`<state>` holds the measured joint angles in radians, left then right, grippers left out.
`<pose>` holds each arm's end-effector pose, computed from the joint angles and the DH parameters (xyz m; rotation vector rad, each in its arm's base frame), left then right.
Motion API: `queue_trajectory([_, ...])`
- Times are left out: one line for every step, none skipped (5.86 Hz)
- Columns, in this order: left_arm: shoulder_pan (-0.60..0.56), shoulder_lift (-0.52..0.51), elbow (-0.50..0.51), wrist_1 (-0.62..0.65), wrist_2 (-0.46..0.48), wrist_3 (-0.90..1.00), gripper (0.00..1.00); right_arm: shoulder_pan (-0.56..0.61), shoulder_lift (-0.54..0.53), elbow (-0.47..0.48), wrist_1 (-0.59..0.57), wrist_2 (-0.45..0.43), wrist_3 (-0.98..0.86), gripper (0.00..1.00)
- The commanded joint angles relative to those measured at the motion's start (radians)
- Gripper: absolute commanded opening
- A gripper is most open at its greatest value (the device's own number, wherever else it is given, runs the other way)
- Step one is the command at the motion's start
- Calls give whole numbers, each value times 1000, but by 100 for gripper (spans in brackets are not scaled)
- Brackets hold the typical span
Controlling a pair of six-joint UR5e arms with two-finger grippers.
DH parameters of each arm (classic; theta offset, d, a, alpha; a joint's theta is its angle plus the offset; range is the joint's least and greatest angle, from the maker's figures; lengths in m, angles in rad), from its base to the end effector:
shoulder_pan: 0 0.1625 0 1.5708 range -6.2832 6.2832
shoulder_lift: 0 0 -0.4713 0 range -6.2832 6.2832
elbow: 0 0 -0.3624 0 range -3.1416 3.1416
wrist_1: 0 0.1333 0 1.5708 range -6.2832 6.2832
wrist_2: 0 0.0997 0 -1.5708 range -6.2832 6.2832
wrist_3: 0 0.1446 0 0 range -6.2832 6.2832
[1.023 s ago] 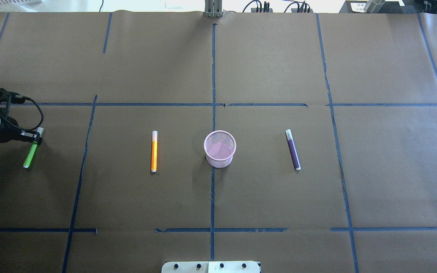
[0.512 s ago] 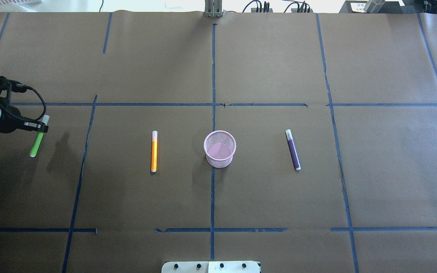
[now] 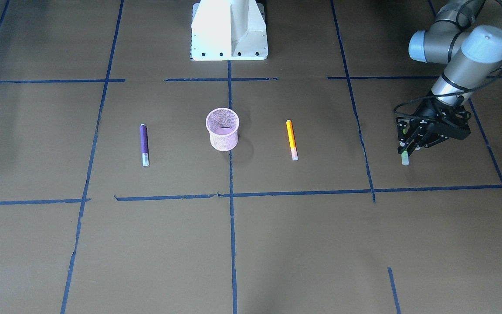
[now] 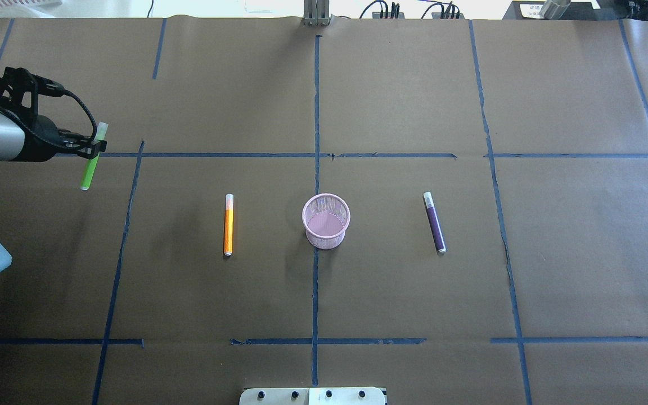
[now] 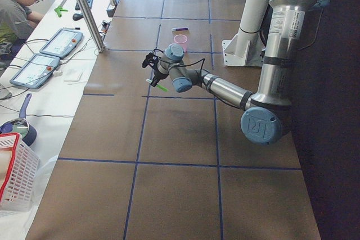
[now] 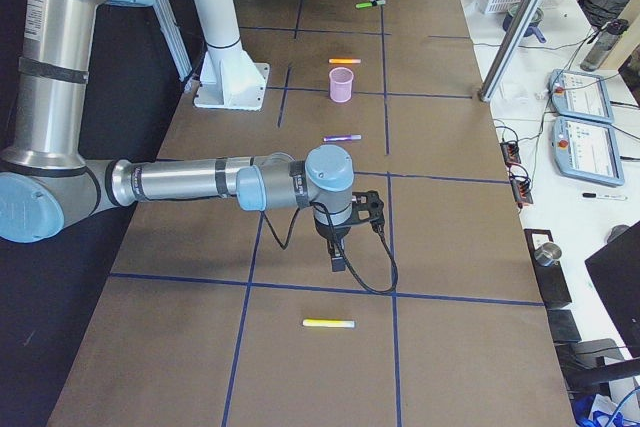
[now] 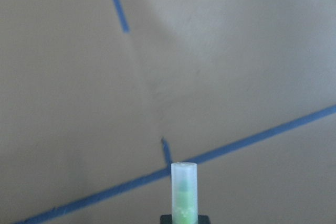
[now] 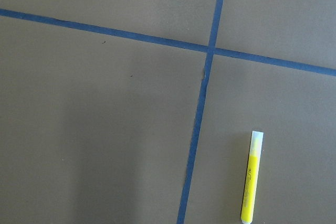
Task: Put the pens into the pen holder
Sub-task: 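Lift the green marker upright with the left gripper toward the pink cup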
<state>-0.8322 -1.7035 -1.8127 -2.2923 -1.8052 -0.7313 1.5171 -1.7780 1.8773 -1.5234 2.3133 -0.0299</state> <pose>0.3102 -0.4888 0.4727 0.6682 0.8876 0.1350 0.0152 -0.3792 0.6786 0.1311 -0.7432 -0.1341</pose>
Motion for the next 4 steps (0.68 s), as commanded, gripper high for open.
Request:
queue_trajectory([173,-85,-43,1,258,-76,0,0,0,3,2,0,-1,100])
queue_trajectory([299,-166,-34,14,449,-186,0,0,0,6,2,6,-2,100])
queue_trajectory([406,-280,-21,102,618,-215,0,0,0,5,2,15,-2,100])
queue_trajectory([448,-398,-25,279,694,-268,0,0,0,5,3,14,-4,100])
